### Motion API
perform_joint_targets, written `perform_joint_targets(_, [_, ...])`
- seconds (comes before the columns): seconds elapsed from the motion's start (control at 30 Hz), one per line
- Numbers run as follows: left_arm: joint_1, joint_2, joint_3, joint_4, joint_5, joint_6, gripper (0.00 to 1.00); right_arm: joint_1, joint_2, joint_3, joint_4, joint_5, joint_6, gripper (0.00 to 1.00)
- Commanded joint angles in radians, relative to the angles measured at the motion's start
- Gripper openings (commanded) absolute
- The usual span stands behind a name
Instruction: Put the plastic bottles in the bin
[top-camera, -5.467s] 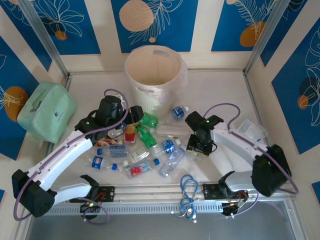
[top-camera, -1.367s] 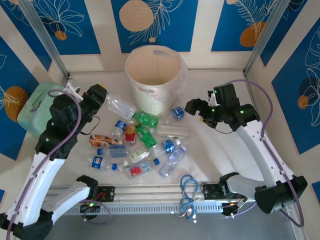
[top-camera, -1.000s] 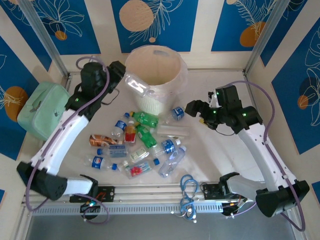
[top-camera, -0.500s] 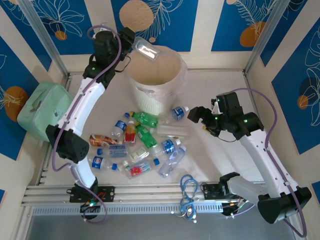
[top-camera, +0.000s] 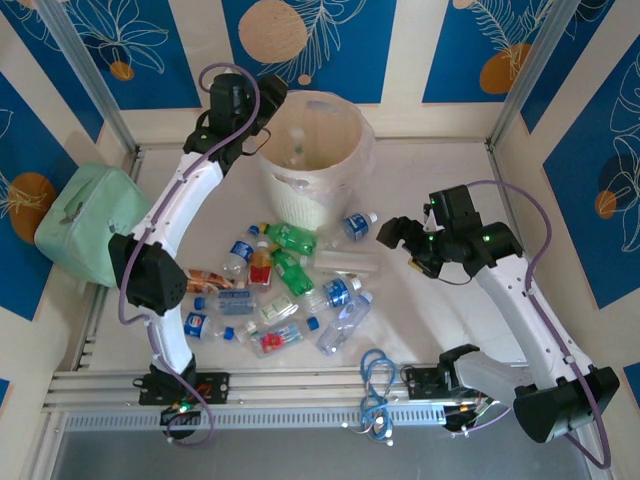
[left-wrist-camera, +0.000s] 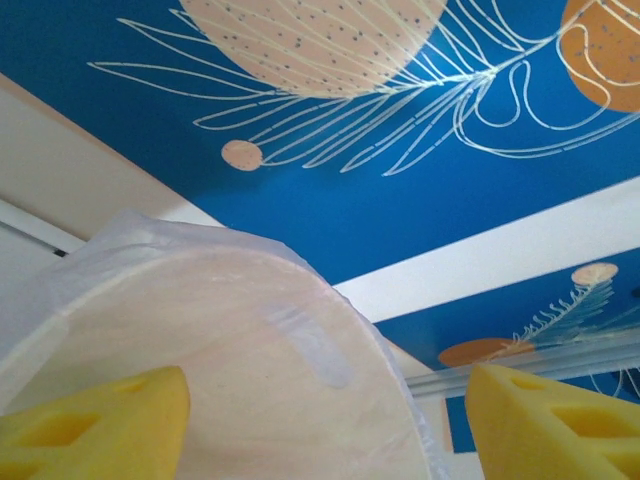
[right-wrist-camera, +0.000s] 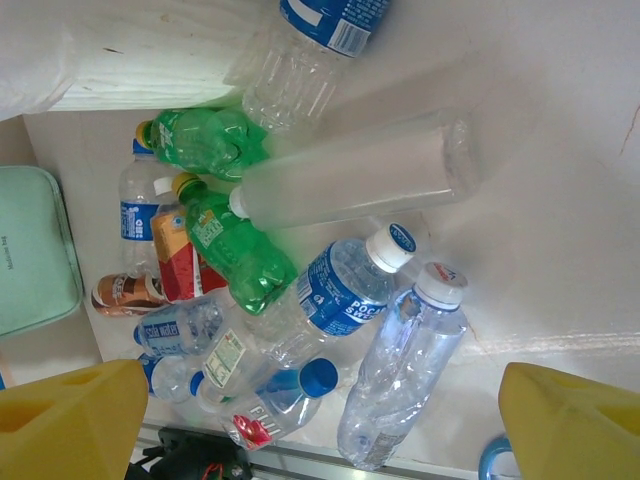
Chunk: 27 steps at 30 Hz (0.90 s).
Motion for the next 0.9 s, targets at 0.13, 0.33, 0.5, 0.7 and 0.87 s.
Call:
perform_joint_targets(0.13, [0.001, -0.069, 0.027, -0.018, 0.053, 0.08, 0.82, -0.007, 0.009, 0.014, -0.032, 0.024, 0.025, 0.91])
perform_joint_targets(0.33, [-0.003, -0.208, -0.001, -0.198, 0.094, 0.263, 0.82, -0.039, 0.063, 0.052, -0.029, 0.034, 0.055, 0.91])
perform_joint_targets(0.5, [-0.002, -0.447, -0.268, -0.248, 0.113, 0.352, 0.81, -0.054, 0.136, 0.055, 0.047, -0.027, 0.083, 0.88])
perform_joint_targets(0.7, [-0.004, -0.762, -0.662, -0.272, 0.155, 0.323, 0.79, -0.015, 0.217, 0.037, 0.066, -0.02, 0.136, 0.86])
perform_joint_targets(0.87, [-0.004, -0.927, -0.881, -0.293, 0.163, 0.24, 0.78, 0.03, 0.26, -0.023, 0.09, 0.001, 0.277, 0.86])
